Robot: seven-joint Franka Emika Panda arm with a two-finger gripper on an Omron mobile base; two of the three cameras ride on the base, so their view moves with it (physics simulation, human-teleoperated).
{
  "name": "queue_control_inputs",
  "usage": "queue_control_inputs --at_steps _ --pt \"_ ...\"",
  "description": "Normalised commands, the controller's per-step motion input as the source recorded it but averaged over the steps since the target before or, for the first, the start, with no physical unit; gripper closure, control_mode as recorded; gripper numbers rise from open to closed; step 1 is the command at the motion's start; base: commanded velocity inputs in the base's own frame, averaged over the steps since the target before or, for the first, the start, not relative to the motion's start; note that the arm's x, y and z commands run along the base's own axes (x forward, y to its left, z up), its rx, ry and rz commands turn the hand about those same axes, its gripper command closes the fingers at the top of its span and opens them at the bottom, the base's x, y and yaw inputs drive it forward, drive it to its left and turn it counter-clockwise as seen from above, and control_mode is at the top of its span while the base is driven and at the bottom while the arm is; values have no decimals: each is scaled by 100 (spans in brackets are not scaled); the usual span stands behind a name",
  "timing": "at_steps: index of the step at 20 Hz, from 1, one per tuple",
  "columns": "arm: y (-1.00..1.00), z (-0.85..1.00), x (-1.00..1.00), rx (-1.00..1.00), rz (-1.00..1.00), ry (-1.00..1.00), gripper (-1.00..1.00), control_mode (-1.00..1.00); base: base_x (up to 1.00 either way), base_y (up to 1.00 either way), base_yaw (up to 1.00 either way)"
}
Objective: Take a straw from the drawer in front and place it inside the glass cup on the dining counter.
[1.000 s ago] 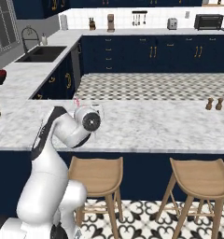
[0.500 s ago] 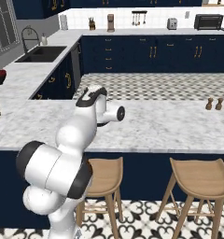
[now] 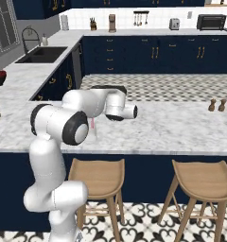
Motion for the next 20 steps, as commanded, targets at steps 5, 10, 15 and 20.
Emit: queue_control_inputs --at_steps 5,10,15,20 --pt "41 -38 0 1 -1 -1 100 -100 0 0 0" --pt "26 0 31 1 -9 -5 100 -100 0 0 0" --pt "3 0 27 -1 -11 0 100 -100 0 0 0" --pt "-1 3 0 -8 -12 0 100 -100 0 0 0"
